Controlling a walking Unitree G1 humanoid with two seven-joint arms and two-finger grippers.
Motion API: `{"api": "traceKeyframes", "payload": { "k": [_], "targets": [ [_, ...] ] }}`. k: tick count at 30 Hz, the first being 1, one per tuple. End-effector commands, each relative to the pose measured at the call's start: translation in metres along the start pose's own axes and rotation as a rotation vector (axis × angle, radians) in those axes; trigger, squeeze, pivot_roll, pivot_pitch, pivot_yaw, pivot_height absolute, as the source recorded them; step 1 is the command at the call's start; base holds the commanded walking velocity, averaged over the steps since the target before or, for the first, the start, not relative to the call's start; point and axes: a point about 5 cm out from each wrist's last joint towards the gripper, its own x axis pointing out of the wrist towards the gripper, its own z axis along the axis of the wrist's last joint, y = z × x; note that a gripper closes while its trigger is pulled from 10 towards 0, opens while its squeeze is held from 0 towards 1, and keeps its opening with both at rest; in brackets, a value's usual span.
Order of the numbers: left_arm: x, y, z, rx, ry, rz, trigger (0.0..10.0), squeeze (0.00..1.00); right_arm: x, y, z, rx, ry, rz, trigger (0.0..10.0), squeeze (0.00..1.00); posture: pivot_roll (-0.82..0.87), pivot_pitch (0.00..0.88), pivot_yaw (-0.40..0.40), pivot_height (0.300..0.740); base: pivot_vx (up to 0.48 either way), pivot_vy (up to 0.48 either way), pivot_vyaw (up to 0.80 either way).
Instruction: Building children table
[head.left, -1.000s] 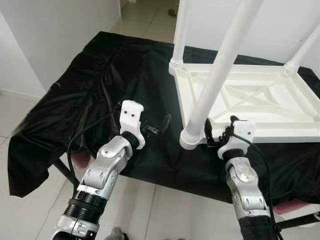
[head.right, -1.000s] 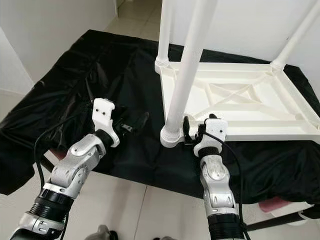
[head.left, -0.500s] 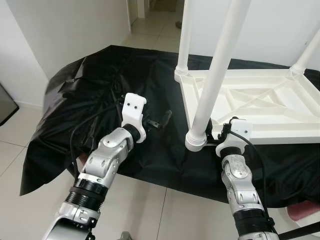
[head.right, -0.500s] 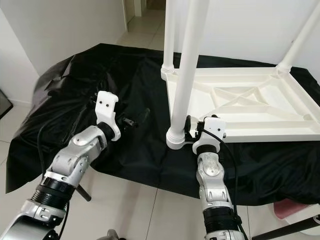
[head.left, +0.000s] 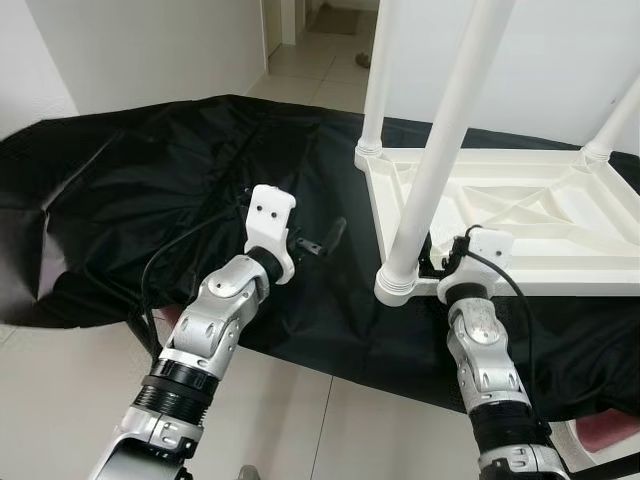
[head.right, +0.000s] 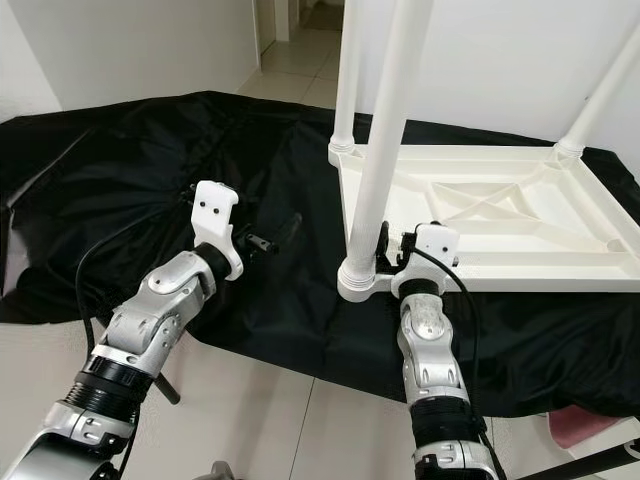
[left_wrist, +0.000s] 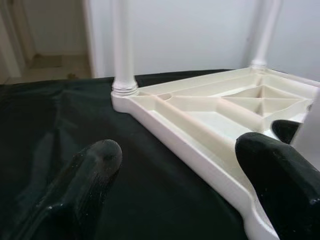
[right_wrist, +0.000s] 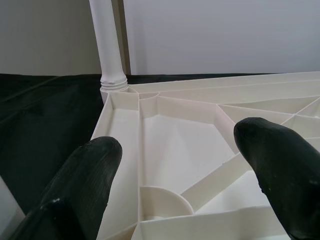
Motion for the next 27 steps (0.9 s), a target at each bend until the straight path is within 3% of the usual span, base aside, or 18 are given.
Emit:
{"api": "traceKeyframes", "payload": {
  "k": [1,19,27],
  "targets": [
    [0.0,-0.009,0.002,0.013,-0.002,-0.134,10.0,0.0,0.001,0.003,0.0,-0.001,-0.007,0.012,10.0,0.0,0.1,0.002,-0.005,0.74,0.0,0.0,0.0],
    [-0.01,-0.029,-0.004,-0.013,0.003,-0.347,10.0,0.0,-0.01,-0.013,-0.002,-0.036,-0.008,-0.026,10.0,0.0,0.03,0.035,0.035,0.74,0.0,0.0,0.0],
    [-0.014,-0.049,-0.016,-0.014,0.064,-0.514,10.0,0.0,-0.022,-0.043,0.003,-0.056,-0.047,-0.242,10.0,0.0,0.01,0.042,0.044,0.74,0.0,0.0,0.0]
  ]
}}
